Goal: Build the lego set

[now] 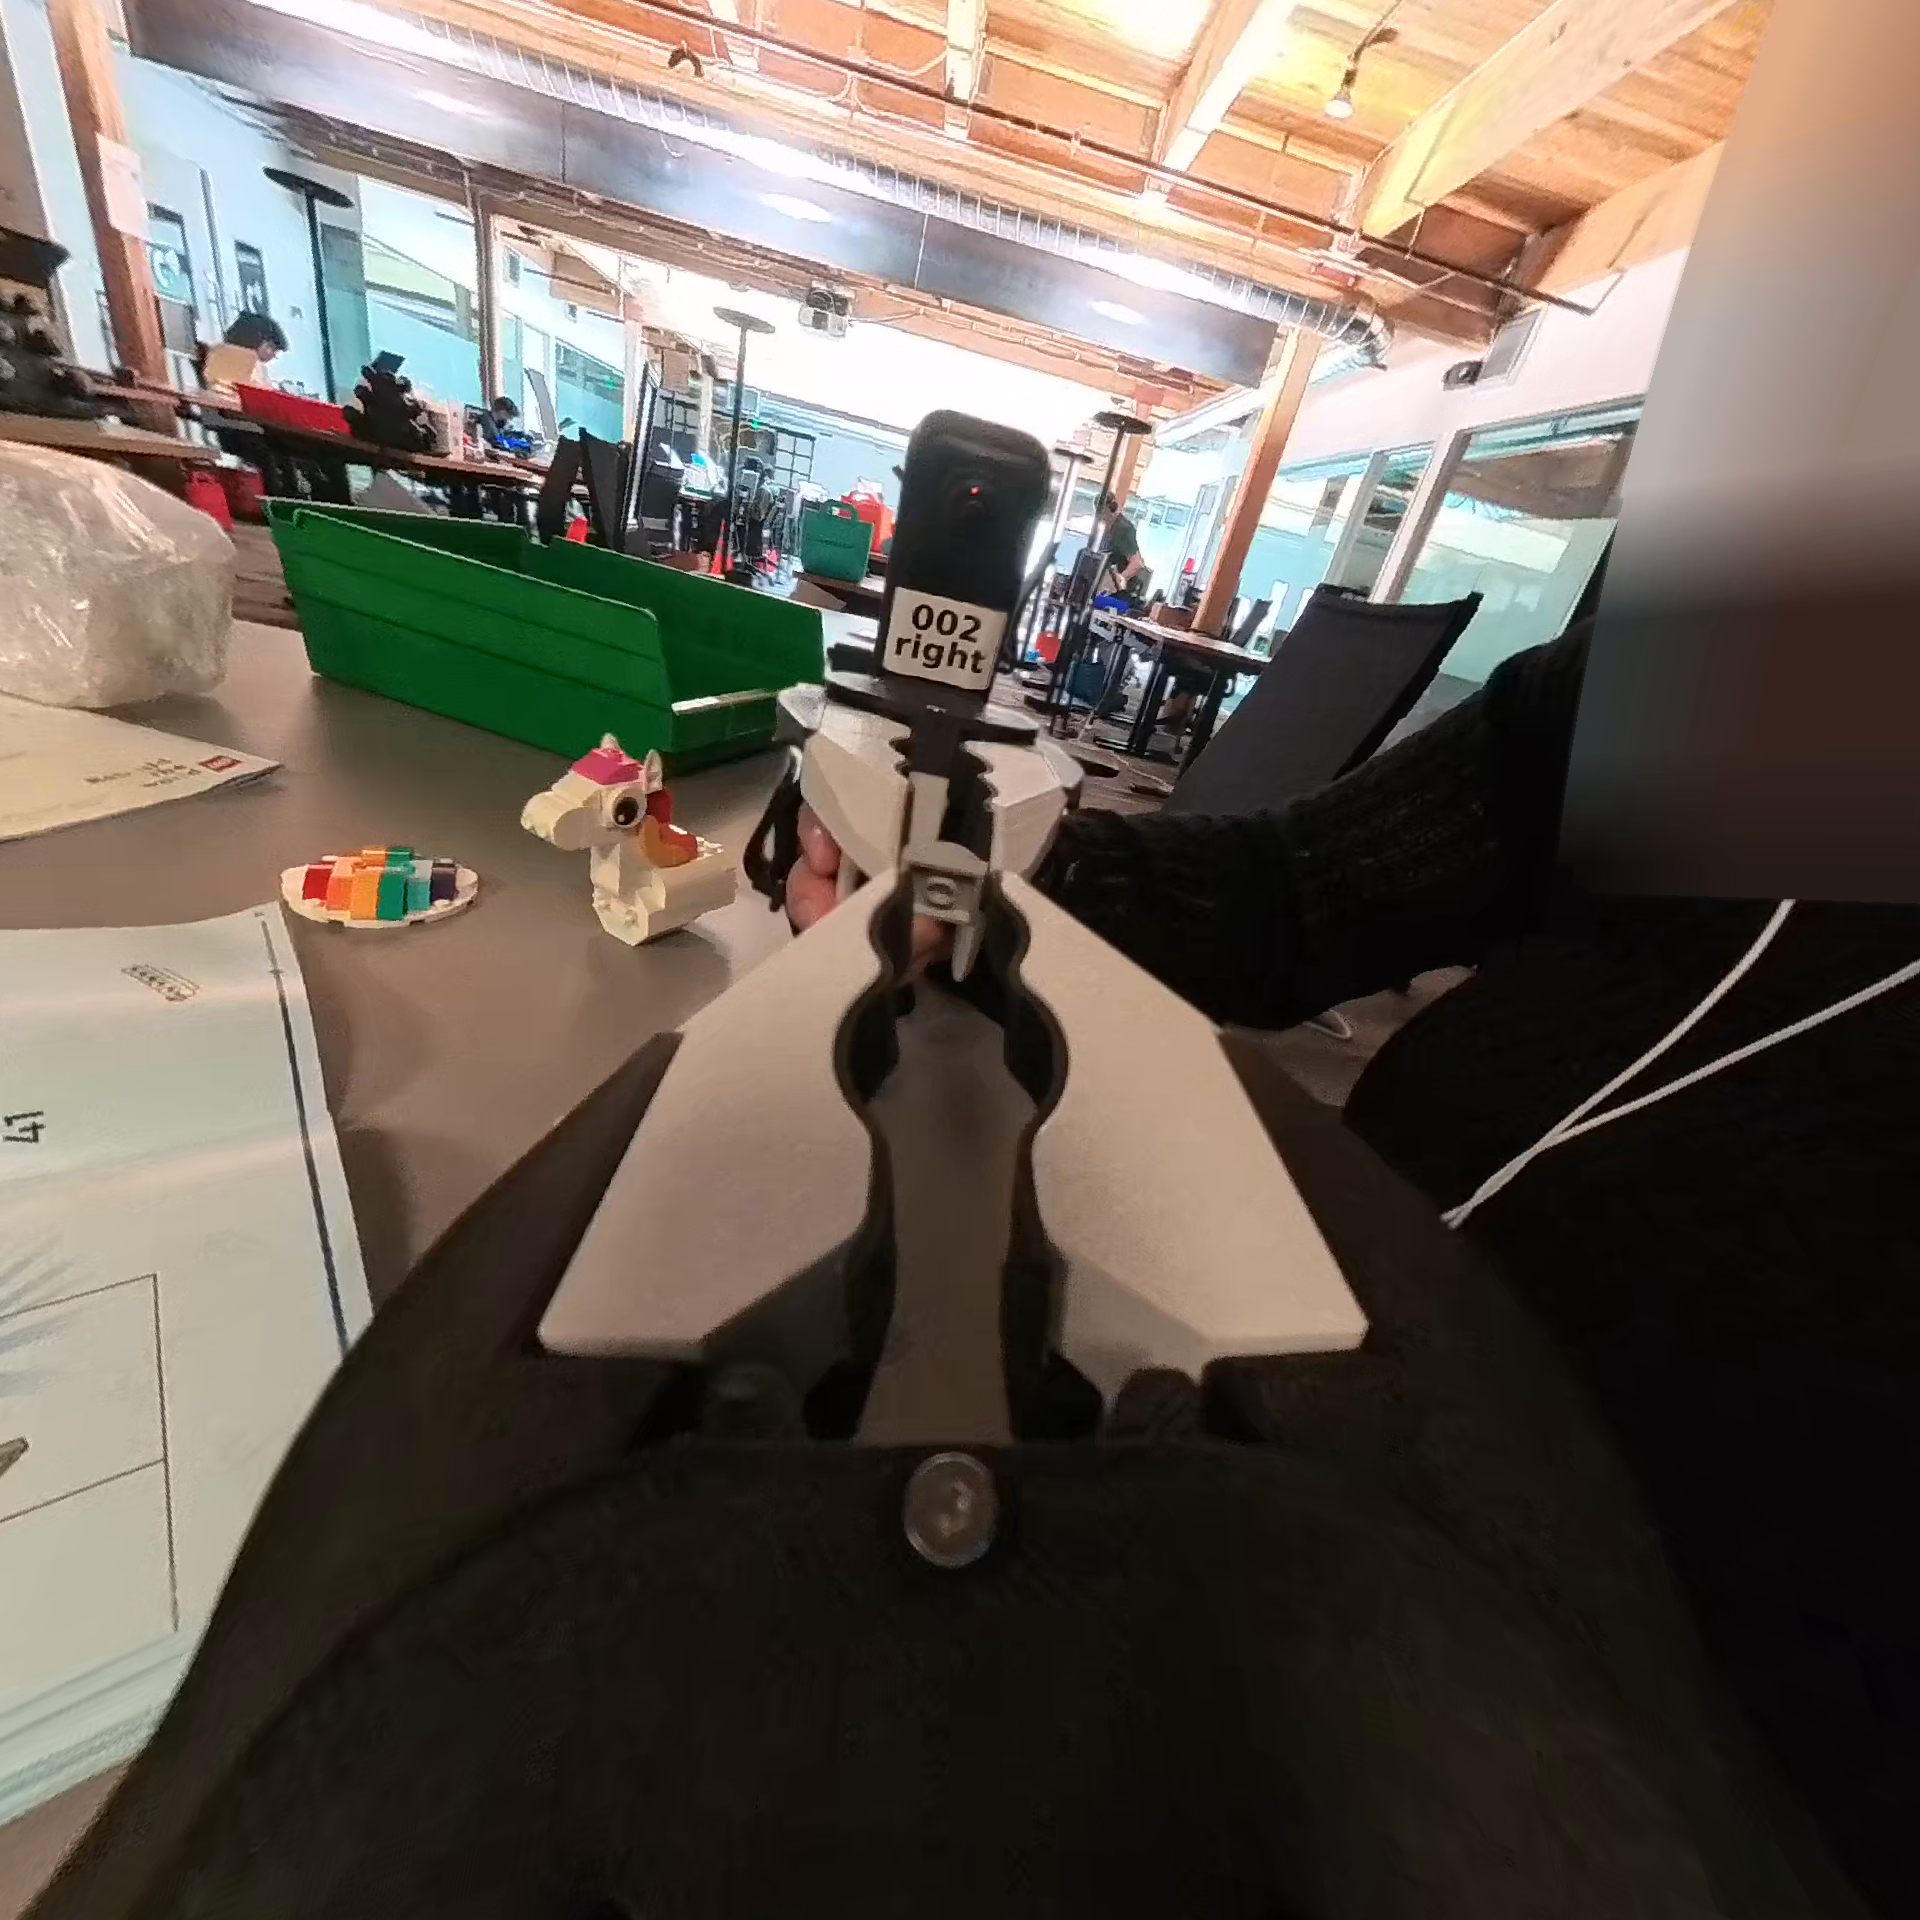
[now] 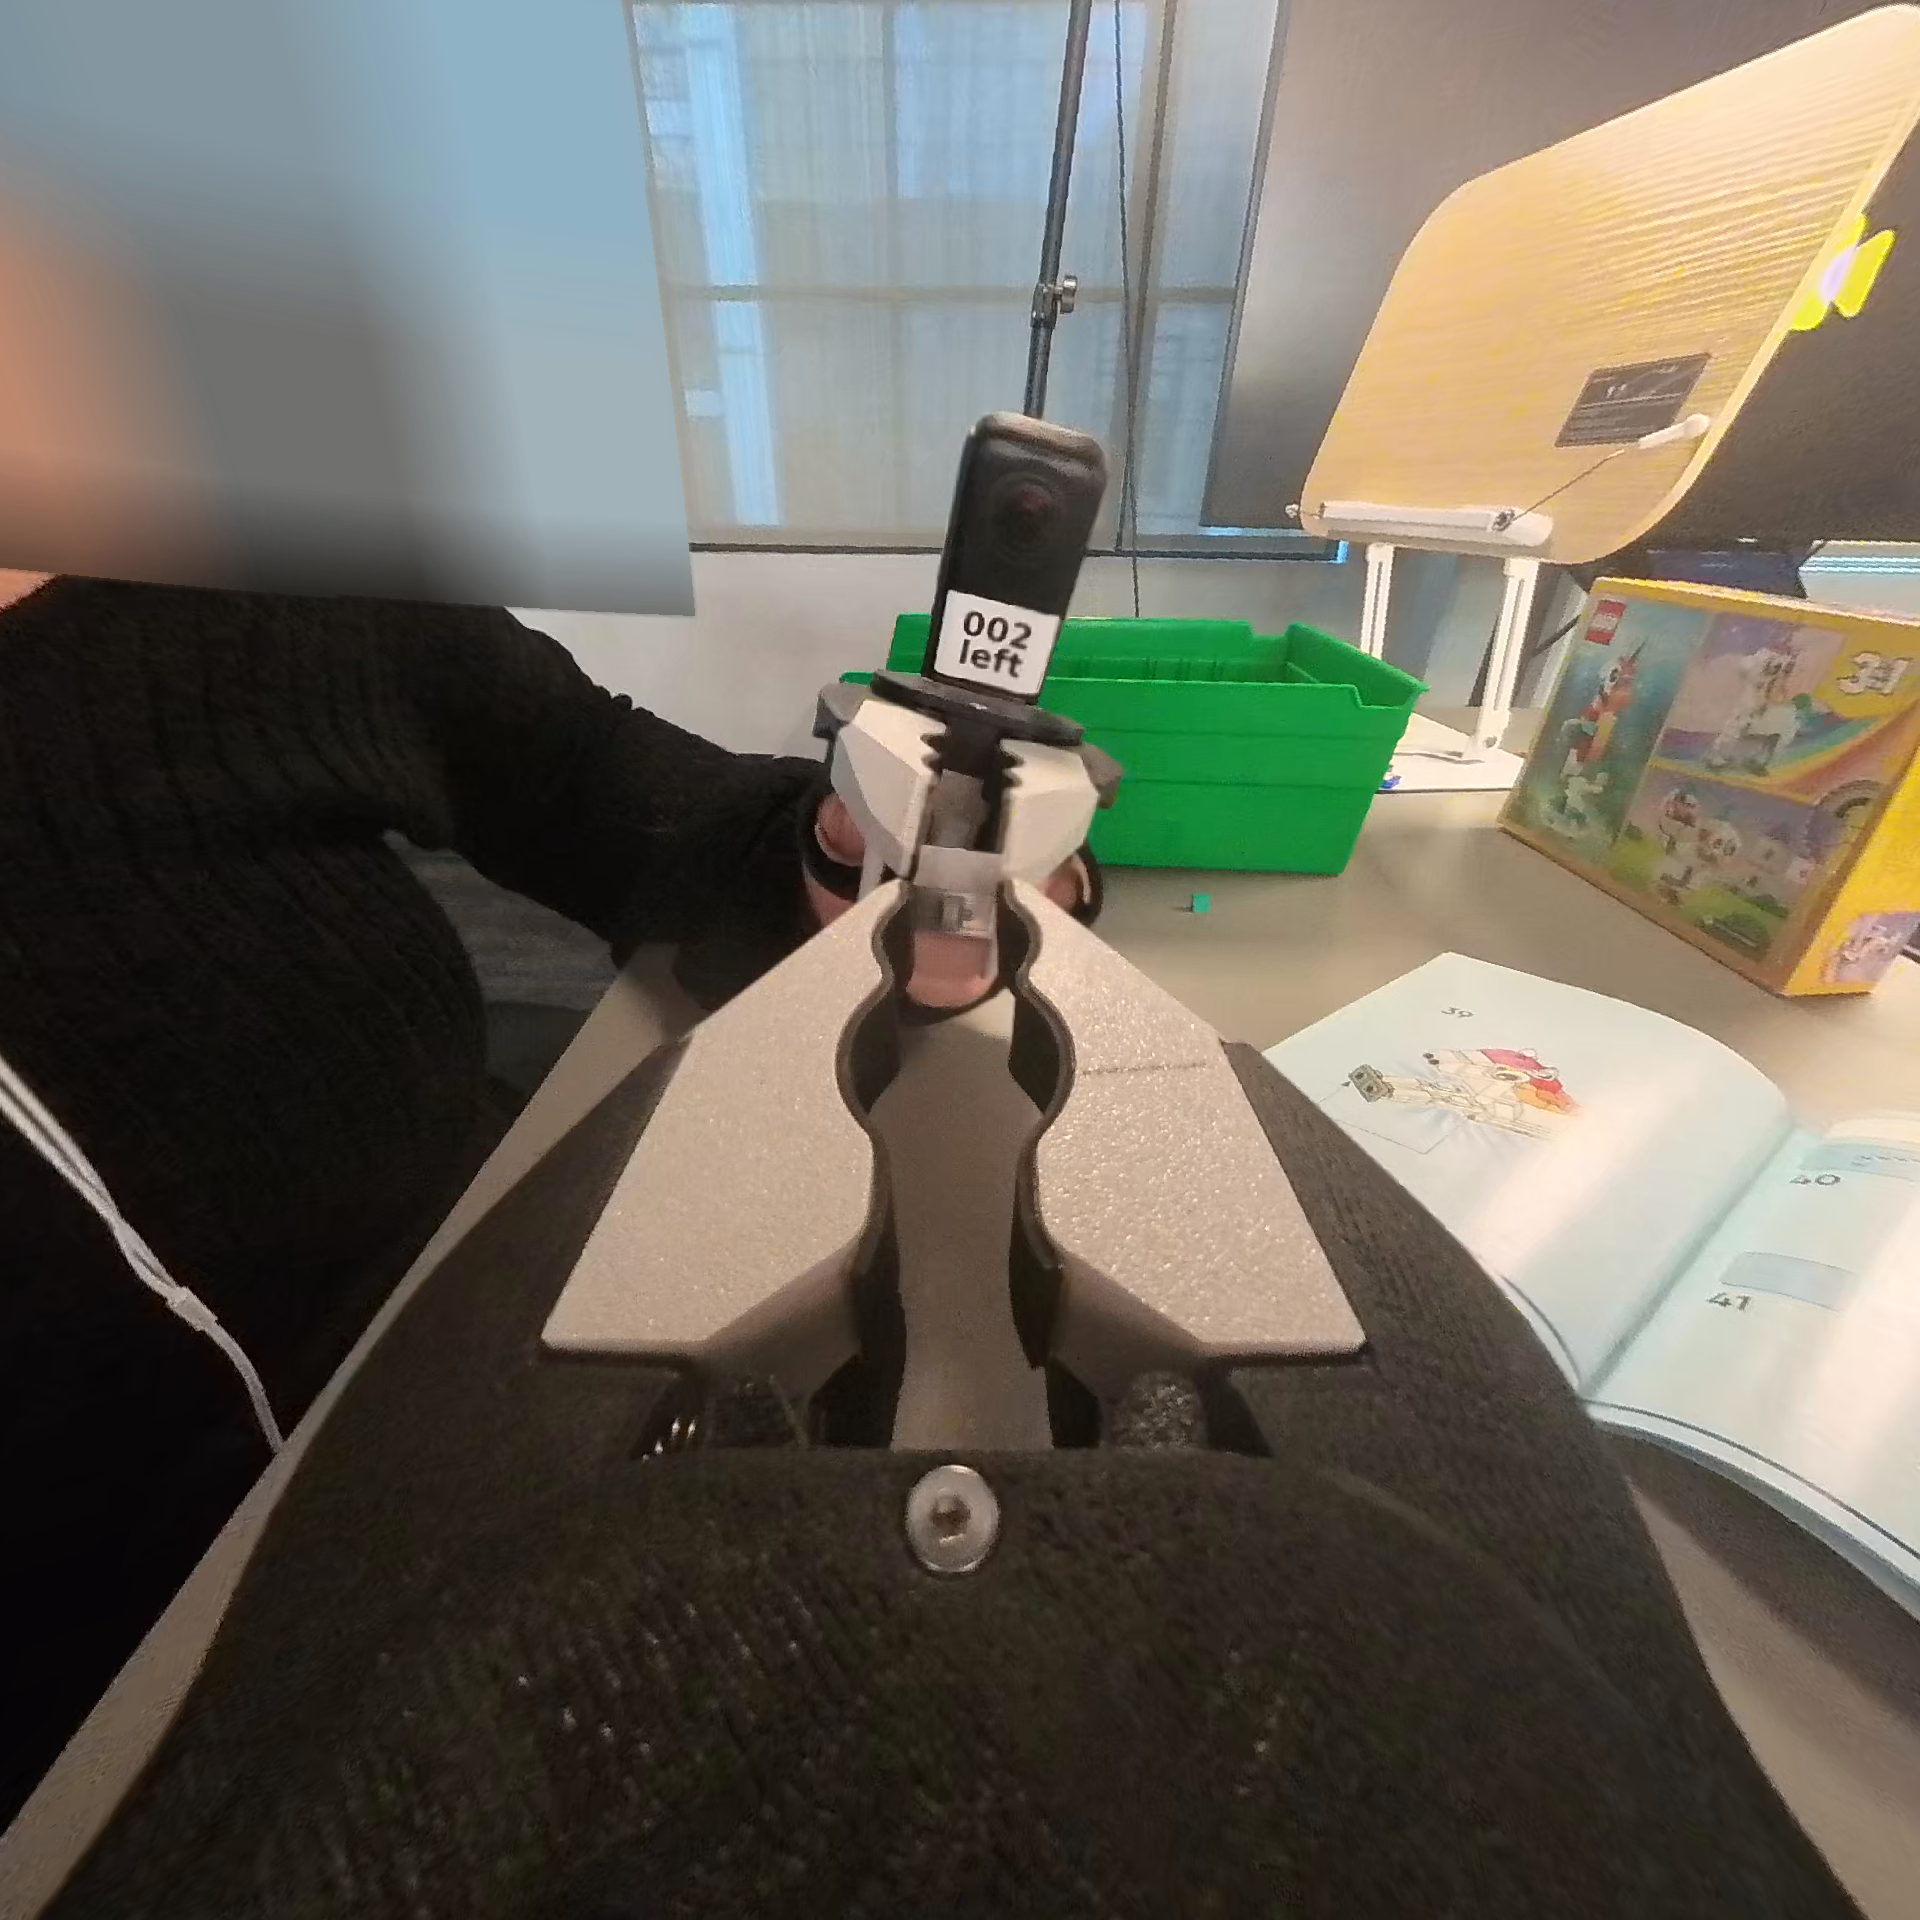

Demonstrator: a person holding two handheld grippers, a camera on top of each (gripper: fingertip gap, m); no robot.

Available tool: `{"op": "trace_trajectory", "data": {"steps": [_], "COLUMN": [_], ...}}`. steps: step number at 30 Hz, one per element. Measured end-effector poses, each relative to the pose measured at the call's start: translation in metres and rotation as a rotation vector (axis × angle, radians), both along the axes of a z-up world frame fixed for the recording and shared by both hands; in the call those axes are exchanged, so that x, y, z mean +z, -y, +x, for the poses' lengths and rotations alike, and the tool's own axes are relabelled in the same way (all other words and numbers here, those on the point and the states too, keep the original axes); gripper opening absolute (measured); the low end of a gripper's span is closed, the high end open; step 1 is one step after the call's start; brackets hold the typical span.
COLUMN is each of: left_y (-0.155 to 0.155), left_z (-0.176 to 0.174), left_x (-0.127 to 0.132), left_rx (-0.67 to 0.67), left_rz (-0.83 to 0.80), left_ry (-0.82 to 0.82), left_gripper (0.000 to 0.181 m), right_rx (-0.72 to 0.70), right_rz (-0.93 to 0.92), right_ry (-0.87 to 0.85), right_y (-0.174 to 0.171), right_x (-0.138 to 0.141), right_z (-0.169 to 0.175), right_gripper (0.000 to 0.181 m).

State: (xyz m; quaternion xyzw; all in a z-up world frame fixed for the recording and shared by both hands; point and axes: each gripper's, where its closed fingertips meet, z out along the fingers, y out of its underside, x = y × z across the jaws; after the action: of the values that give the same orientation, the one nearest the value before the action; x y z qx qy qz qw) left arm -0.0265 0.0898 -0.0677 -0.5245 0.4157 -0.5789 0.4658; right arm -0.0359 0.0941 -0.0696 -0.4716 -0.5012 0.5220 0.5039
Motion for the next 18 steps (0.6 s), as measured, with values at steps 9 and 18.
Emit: {"op": "trace_trajectory", "data": {"steps": [9,18], "left_y": [-0.0002,-0.0001], "left_z": [0.0017,0.0012], "left_x": [-0.0019,-0.0024], "left_rx": [0.024,0.022], "left_rz": [0.035,0.044], "left_ry": [-0.012,-0.021], "left_gripper": [0.023,0.015], "right_rx": [0.017,0.020], "right_rz": [0.014,0.009], "right_ry": [0.008,0.034], "right_y": [0.0017,0.0022], "right_x": [-0.0002,-0.0056], "right_z": [0.0020,0.0003], "right_gripper": [0.013,0.014]}}
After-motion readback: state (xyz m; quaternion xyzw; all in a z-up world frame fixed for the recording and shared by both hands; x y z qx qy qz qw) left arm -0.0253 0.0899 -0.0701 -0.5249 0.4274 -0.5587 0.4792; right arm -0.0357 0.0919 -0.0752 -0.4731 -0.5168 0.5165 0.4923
